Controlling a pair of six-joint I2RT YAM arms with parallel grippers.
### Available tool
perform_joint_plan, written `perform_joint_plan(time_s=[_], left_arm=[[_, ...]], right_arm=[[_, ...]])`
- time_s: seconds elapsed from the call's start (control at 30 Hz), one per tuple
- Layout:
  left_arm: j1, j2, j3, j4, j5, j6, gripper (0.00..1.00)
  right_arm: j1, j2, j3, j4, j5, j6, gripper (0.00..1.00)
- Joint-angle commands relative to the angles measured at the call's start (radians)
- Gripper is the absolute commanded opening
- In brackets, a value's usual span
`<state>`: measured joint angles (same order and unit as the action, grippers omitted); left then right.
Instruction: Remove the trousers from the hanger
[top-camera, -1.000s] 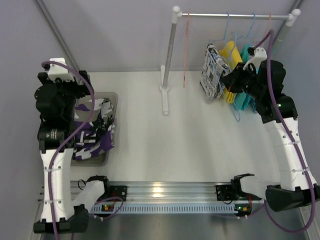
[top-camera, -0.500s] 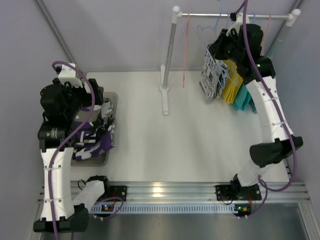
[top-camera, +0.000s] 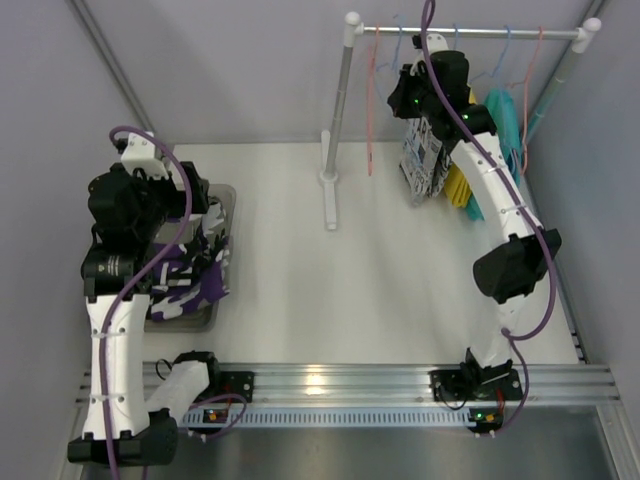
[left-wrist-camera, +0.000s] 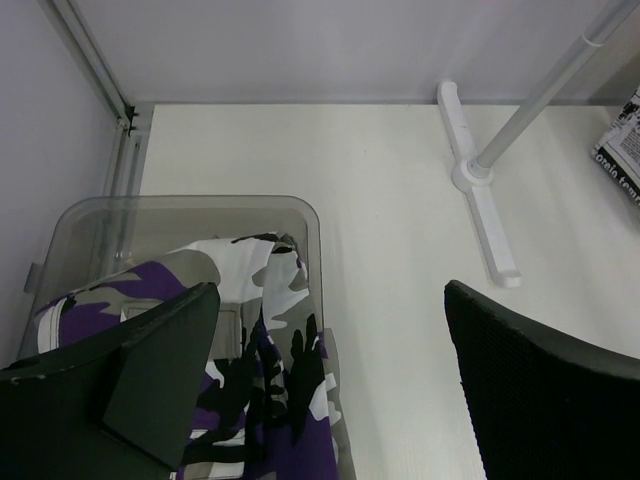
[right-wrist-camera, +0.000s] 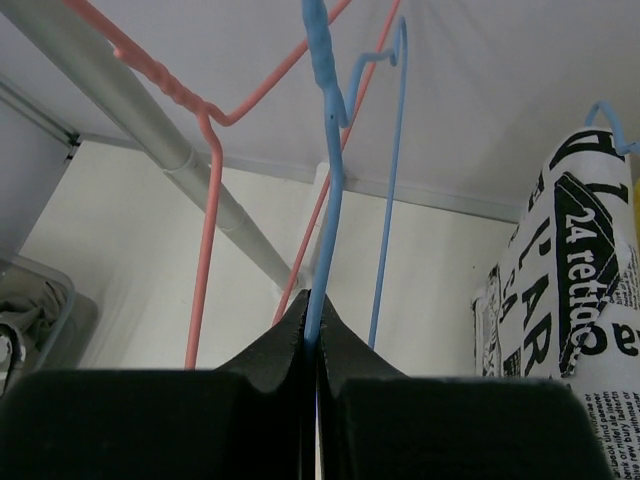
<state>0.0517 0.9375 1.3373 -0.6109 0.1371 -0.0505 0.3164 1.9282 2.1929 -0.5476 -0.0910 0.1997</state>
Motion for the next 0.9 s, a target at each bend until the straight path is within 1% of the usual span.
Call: perform_joint_plan(time_s=[0.0, 0.07, 0.13, 0.17, 0.27, 0.3, 0.4, 0.43, 0.47, 0.5, 0.53, 0.57, 0.6, 0.63, 0.67, 0.7, 0.73, 0.77, 0.83, 0.87], left_arm=[[0.004, -0.022, -0.006, -0.003, -0.013, -0.005, 0.99], [0.002, -0.017, -0.003, -0.012, -0.010, -0.008, 0.99], [0.002, -0.006, 0.013, -0.026, 0.005, -0.006, 0.99], [0.002, 0.015, 0.022, -0.053, 0.009, -0.006, 0.99], [0.004, 0.070, 0.068, -0.096, 0.016, 0.001, 0.99], [0.002, 0.087, 0.077, -0.117, 0.016, 0.012, 0.99], [0.000, 0.150, 0.123, -0.154, 0.090, 0.041, 0.99], [0.002, 0.170, 0.143, -0.167, 0.107, 0.043, 0.99], [0.000, 0.214, 0.192, -0.179, 0.134, 0.041, 0.99], [0.000, 0.243, 0.226, -0.197, 0.153, 0.043, 0.99], [0.000, 0.268, 0.264, -0.249, 0.174, 0.041, 0.99], [-0.001, 0.332, 0.302, -0.277, 0.209, 0.069, 0.99], [-0.001, 0.366, 0.385, -0.306, 0.225, 0.086, 0.99], [-0.003, 0.398, 0.423, -0.360, 0.239, 0.095, 0.99], [-0.010, 0.452, 0.456, -0.377, 0.242, 0.097, 0.99], [-0.016, 0.475, 0.503, -0.388, 0.222, 0.089, 0.99], [-0.024, 0.515, 0.519, -0.400, 0.214, 0.086, 0.99], [-0.047, 0.530, 0.534, -0.406, 0.197, 0.087, 0.99], [-0.116, 0.564, 0.562, -0.406, 0.110, 0.086, 0.99], [-0.184, 0.569, 0.562, -0.385, 0.075, 0.086, 0.99]], right_arm=[[0.021, -0.015, 0.031, 0.113, 0.002, -0.013, 0.00], [0.020, -0.017, 0.012, 0.112, 0.002, -0.005, 0.01], [0.020, -0.020, -0.005, 0.107, 0.000, 0.006, 0.09], [0.021, -0.026, -0.021, 0.106, -0.004, 0.007, 0.20], [0.020, -0.057, -0.056, 0.101, -0.009, 0.012, 0.36], [0.020, -0.069, -0.070, 0.100, -0.010, 0.010, 0.36], [0.015, -0.135, -0.134, 0.098, -0.001, 0.014, 0.38], [0.013, -0.182, -0.156, 0.101, -0.003, 0.009, 0.40], [0.012, -0.211, -0.213, 0.110, 0.003, 0.007, 0.45], [0.010, -0.244, -0.254, 0.133, 0.005, 0.006, 0.46], [0.010, -0.315, -0.290, 0.152, 0.005, 0.004, 0.49], [0.007, -0.357, -0.373, 0.170, 0.013, 0.001, 0.53], [0.009, -0.442, -0.419, 0.207, 0.016, 0.000, 0.54], [0.007, -0.483, -0.459, 0.222, 0.019, -0.003, 0.55], [0.009, -0.526, -0.537, 0.235, 0.031, -0.008, 0.59], [0.007, -0.563, -0.571, 0.245, 0.034, -0.013, 0.63], [0.009, -0.633, -0.622, 0.242, 0.039, -0.019, 0.66], [0.009, -0.665, -0.640, 0.236, 0.046, -0.029, 0.72], [0.009, -0.746, -0.691, 0.204, 0.060, -0.031, 0.79], [0.007, -0.771, -0.706, 0.192, 0.069, -0.036, 0.86]])
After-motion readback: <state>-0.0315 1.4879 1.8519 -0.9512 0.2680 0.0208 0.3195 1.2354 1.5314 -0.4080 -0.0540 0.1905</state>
